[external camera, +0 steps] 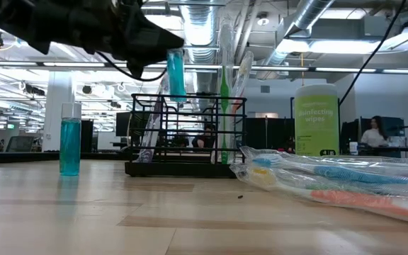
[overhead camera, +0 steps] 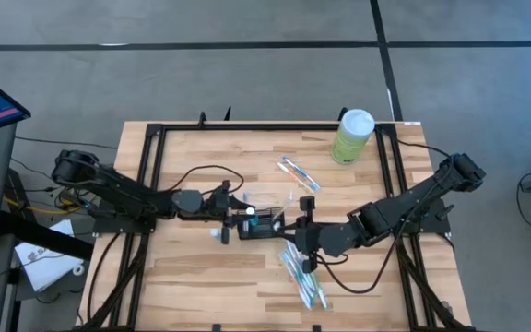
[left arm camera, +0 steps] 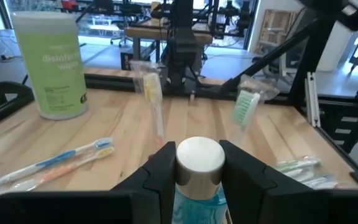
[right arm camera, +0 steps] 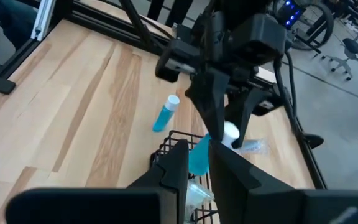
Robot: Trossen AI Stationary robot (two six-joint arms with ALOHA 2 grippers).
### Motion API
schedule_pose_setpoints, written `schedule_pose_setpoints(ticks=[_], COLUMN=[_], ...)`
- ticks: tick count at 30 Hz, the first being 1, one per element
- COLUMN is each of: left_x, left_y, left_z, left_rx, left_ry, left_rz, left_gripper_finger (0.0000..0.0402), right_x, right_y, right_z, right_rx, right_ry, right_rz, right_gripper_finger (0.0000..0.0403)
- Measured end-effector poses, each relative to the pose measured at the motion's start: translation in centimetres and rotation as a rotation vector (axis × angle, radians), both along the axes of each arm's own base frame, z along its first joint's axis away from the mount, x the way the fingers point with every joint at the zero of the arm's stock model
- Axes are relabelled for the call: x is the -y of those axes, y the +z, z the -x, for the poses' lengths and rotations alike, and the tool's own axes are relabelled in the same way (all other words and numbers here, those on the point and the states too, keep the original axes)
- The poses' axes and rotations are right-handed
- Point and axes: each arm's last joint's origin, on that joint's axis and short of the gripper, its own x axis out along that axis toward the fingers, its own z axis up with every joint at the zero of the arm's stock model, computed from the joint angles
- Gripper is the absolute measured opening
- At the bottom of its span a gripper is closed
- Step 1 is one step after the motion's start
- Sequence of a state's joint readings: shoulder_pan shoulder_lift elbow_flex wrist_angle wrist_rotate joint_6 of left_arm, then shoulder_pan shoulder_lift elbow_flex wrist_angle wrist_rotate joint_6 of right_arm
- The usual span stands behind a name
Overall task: Pick & Place toothbrushing station
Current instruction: Put the mouthwash bottle into the mesh
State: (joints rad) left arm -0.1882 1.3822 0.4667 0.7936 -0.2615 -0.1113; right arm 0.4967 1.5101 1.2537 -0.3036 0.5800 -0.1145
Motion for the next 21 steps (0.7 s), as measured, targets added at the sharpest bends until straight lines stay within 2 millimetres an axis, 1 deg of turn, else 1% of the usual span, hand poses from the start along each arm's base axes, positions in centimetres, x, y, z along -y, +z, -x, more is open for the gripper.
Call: schedule_pose_setpoints(ticks=[3, 7, 21], left_x=[0.08, 0.20, 0.20], left_y=[-0.33, -0.28, -0.71], left_z=[-0.60, -1.19, -1.13], left_rx=[-0.016, -0.015, -0.053], left_ry=[0.001, 0.001, 0.001], left_rz=[-0.004, -0.005, -0.009], left_gripper_finger=[0.0095, 0.0095, 0.0095], right_x=[0.00, 0.01, 0.00], right_y=[-0.03, -0.03, -0.03], right_z=[0.02, 0.02, 0.02], right_rx=[-0.003, -0.003, -0.003], right_ry=[0.000, 0.000, -0.001], right_rz=[0.002, 0.001, 0.000], right_gripper_finger=[0.0054, 0.0054, 0.0054])
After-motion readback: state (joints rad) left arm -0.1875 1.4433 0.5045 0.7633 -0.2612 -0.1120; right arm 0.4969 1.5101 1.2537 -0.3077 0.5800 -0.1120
